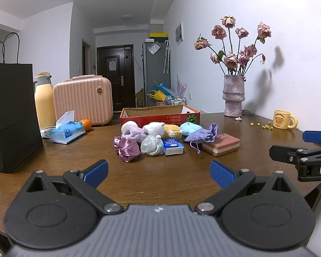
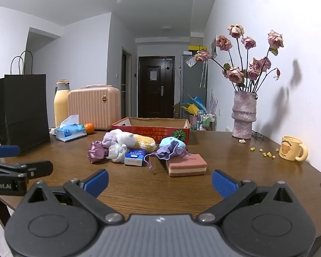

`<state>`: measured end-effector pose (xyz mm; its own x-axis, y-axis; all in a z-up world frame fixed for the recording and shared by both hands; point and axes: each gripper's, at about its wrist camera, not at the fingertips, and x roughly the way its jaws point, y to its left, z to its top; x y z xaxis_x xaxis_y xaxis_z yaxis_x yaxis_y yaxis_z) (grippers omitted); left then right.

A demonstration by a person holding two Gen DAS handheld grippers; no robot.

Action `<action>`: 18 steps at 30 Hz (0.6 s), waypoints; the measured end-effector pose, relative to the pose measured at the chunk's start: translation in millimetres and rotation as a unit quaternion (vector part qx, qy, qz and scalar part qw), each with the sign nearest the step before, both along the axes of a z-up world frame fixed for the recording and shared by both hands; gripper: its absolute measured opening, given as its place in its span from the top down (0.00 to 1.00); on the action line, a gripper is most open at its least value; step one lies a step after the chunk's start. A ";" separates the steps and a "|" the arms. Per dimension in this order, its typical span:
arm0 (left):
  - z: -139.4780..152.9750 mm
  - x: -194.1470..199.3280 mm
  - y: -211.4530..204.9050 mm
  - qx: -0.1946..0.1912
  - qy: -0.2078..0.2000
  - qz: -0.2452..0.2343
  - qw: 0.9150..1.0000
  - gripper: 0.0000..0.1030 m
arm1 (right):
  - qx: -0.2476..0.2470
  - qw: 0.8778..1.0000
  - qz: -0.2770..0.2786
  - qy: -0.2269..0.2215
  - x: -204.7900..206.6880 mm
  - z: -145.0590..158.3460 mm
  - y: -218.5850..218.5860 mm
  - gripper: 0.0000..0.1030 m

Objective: Organize soft objects

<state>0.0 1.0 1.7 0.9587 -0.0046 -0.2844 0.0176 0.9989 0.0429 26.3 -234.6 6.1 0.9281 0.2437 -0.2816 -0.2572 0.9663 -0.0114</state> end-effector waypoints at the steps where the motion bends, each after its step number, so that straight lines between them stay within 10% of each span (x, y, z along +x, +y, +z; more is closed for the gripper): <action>1: 0.0 0.0 0.0 0.000 0.000 0.000 1.000 0.00 | 0.000 1.000 0.000 0.000 -0.1 0.1 0.0 0.00; 18: 0.1 0.6 -1.4 0.001 -0.001 0.000 1.000 0.00 | -0.001 1.000 0.000 -0.002 -2.7 0.3 0.1 0.00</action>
